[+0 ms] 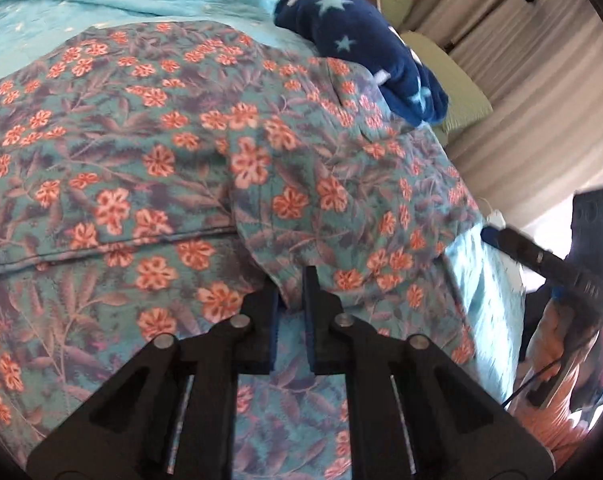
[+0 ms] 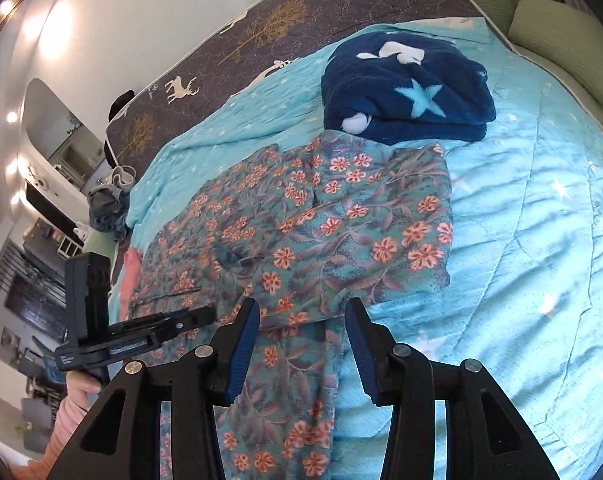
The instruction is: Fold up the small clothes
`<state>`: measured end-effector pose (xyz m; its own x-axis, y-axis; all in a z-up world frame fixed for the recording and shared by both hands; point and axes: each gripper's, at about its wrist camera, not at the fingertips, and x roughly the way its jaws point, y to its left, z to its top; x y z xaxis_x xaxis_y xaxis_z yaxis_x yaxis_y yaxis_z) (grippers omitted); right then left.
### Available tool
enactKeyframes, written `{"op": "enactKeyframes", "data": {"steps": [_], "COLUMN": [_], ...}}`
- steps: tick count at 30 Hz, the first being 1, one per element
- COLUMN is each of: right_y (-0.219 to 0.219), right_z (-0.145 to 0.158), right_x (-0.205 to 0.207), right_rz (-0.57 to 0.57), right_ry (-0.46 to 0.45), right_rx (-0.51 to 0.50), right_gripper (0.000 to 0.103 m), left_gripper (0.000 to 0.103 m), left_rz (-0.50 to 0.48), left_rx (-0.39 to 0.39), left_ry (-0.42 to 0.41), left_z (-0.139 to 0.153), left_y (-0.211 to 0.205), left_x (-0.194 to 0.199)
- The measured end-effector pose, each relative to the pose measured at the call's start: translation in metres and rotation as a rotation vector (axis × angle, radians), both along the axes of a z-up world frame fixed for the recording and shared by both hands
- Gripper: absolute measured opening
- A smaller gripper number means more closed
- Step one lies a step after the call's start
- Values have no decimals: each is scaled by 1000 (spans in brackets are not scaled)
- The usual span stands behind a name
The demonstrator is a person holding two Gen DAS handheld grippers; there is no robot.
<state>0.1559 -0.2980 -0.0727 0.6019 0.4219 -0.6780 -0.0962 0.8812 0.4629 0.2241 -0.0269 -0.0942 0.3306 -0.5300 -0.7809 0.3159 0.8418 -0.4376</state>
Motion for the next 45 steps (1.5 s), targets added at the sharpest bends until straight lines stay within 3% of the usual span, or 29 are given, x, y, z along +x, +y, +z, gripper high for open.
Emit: {"op": "enactKeyframes", "data": {"steps": [2,6,8,11,14,21,26,31,37,39,40,45], "right_y": [1,-4,-3,5,17,42,60,29,2,-3,-6,-4], "right_z": [5,6,1,-9,-20,-27,-29,-37,-38,-34,-31,-14], "right_x": [1,3,6,12,19,39,55,63,50,47,45,47], "right_rz": [-14,-49,-51,-32,-10,20,49,-138,-175,-176,-171,-135], "right_ry": [-19,-29,-14,15,38,58,67,124,160,170,170,112], "right_rx": [-32,-102,-128,-152,-178,-245,-328,-309,-289,-280,-263,-225], "right_gripper": [46,54,56,58,59,60,60,60,59,59,59,60], "left_gripper": [9,8,8,8,8,8,8,9,12,16,24,46], "left_rz": [26,120,178,250,290,379,459,470,490,522,540,575], "left_rx": [-24,-84,-64,0,25,55,-23,-35,75,77,62,60], "left_ry": [-59,-263,-361,-420,-420,-328,-340,-419,-227,-161,-141,-169], "left_z": [21,101,136,154,146,100,104,109,39,20,15,21], "left_y": [6,39,61,89,108,151,177,194,213,223,228,230], "left_x": [0,3,7,11,9,3,2,-16,-21,-21,-21,-11]}}
